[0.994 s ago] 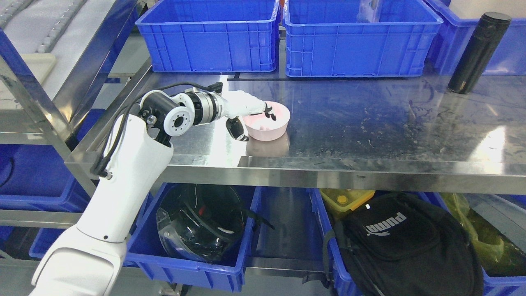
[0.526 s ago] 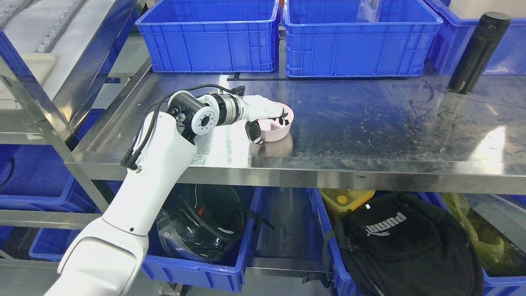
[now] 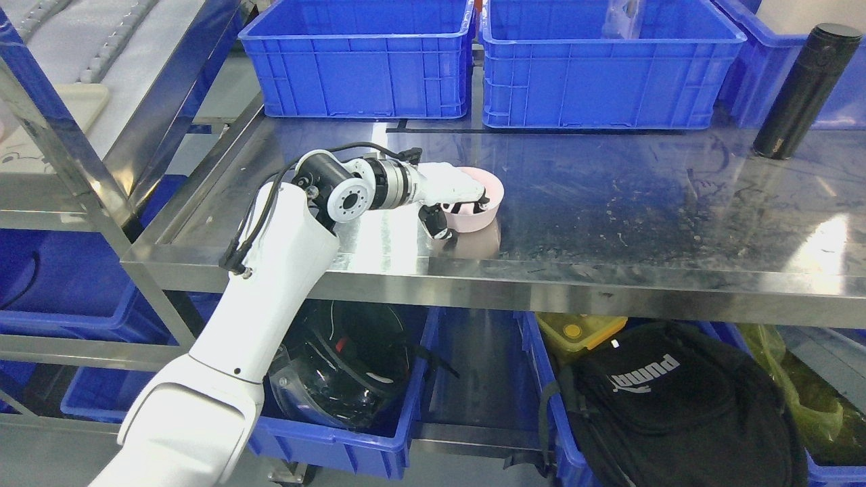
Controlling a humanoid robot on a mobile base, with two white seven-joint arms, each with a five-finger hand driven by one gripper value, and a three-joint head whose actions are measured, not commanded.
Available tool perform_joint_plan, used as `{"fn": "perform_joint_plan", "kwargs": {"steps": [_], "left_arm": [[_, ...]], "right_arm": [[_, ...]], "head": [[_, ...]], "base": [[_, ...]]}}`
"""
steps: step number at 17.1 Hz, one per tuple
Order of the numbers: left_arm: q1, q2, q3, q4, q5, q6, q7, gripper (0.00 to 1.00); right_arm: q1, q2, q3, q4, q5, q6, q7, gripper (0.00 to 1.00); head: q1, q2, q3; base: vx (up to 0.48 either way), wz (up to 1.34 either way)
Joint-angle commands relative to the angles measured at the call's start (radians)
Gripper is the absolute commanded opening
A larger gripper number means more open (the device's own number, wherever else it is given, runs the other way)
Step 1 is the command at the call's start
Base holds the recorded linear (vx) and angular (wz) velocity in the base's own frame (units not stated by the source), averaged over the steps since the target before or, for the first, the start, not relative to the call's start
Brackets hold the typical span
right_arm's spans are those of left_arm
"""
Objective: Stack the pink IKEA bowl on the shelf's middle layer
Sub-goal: 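Lift the pink bowl off the shelf with the left hand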
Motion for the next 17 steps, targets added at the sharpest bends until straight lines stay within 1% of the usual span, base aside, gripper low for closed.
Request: {"fn": "perform_joint_plan", "kwargs": {"steps": [1, 3, 5, 7, 10, 13, 17], "left_arm": [[0.013, -0.073, 0.24, 0.005, 0.01, -0.115, -0.008, 0.0], [0.025, -0.085, 0.398, -0.028, 0.033, -0.272, -0.015, 0.0], [0.037, -0.085, 0.51, -0.074, 0.06, -0.377, -0.025, 0.0], [0.065, -0.085, 0.578, -0.149, 0.127, -0.379, -0.032, 0.0], [0.164, -0.085, 0.636, -0.287, 0.276, -0.379, -0.032, 0.0], [0.261, -0.085, 0.659, -0.331, 0.326, -0.379, -0.031, 0.0], [0.346, -0.085, 0.646, -0.355, 0.356, -0.379, -0.029, 0.0]], "right_arm": [[0.022, -0.018, 0.0, -0.017, 0.0, 0.001, -0.001, 1.0], [0.022, -0.018, 0.0, -0.017, 0.0, 0.001, -0.001, 1.0], [0.022, -0.018, 0.0, -0.017, 0.0, 0.001, -0.001, 1.0], [0.022, -0.018, 0.0, -0.017, 0.0, 0.001, -0.001, 1.0], [0.022, -0.018, 0.0, -0.017, 0.0, 0.001, -0.001, 1.0], [0.022, -0.018, 0.0, -0.017, 0.0, 0.001, -0.001, 1.0], [0.022, -0.018, 0.0, -0.017, 0.0, 0.001, -0.001, 1.0]], "head": [[0.0, 0.0, 0.0], [0.0, 0.0, 0.0], [0.0, 0.0, 0.0], [0.0, 0.0, 0.0], [0.0, 0.0, 0.0], [0.0, 0.0, 0.0], [0.0, 0.0, 0.0]], "base": [[0.011, 0.02], [0.005, 0.01], [0.0, 0.0], [-0.003, -0.04], [0.0, 0.0], [0.0, 0.0], [0.0, 0.0]]}}
